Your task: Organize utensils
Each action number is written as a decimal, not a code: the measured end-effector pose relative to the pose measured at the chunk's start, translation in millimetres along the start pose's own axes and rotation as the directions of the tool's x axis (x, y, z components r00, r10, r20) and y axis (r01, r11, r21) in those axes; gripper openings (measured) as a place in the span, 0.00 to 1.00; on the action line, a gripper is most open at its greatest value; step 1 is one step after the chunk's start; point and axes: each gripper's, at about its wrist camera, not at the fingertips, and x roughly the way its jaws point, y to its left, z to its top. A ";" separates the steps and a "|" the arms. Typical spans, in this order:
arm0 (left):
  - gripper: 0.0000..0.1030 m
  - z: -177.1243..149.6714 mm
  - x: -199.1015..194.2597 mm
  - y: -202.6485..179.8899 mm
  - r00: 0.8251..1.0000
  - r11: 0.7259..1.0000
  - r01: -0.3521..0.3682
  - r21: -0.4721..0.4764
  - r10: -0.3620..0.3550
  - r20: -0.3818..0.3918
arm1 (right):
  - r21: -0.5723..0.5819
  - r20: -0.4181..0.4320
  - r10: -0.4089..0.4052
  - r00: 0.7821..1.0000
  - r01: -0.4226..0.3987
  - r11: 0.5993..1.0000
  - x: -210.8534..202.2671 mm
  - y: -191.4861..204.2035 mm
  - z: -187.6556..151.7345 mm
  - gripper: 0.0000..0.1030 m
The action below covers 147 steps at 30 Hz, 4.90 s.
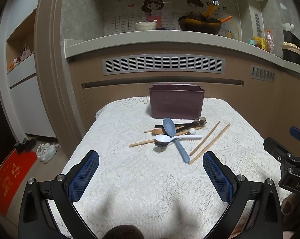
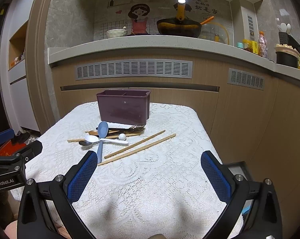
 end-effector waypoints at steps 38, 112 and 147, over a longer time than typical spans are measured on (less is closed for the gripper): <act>1.00 -2.3 -3.8 -3.7 1.000 1.000 -0.002 0.003 0.002 -0.003 | -0.008 0.006 -0.001 1.000 0.001 1.000 -2.7 0.6 1.3 1.00; 0.33 58.9 219.8 15.8 0.930 0.980 0.194 -0.047 -0.199 -0.310 | 0.000 -0.308 0.058 0.950 -0.061 0.998 197.5 8.5 45.4 1.00; 0.33 77.3 133.6 65.0 0.952 0.961 0.259 -0.099 -0.271 -0.139 | -0.055 -0.171 0.133 0.976 -0.145 0.988 150.1 23.6 109.9 0.07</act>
